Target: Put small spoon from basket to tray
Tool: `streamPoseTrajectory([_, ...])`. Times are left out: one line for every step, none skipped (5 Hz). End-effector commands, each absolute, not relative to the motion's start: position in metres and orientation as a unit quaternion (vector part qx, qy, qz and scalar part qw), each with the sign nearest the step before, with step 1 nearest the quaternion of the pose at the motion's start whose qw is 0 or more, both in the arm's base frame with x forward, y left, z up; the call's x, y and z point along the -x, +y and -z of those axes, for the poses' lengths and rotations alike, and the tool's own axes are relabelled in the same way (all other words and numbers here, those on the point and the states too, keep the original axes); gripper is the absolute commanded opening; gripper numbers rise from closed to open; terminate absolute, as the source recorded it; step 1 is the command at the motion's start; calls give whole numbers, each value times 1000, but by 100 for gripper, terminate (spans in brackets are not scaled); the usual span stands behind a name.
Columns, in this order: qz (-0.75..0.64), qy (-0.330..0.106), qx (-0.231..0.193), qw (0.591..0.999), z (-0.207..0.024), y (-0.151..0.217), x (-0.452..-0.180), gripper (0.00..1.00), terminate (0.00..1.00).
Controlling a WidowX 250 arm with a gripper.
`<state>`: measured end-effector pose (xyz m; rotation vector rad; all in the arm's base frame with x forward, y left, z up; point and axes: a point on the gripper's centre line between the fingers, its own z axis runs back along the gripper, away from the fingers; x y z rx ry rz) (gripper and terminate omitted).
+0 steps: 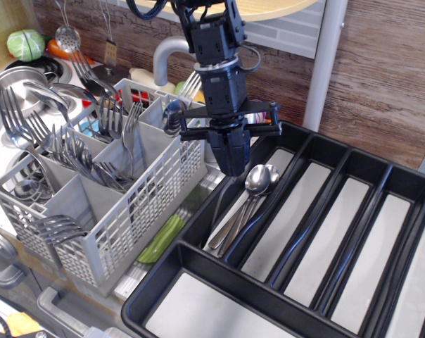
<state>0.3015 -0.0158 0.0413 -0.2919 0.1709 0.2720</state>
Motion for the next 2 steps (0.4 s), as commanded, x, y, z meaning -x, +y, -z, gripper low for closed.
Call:
streamPoseTrajectory([-133, 53, 147, 979, -54, -13, -313, 100, 0])
streamPoseTrajectory([-133, 53, 147, 979, -54, -13, -313, 100, 100])
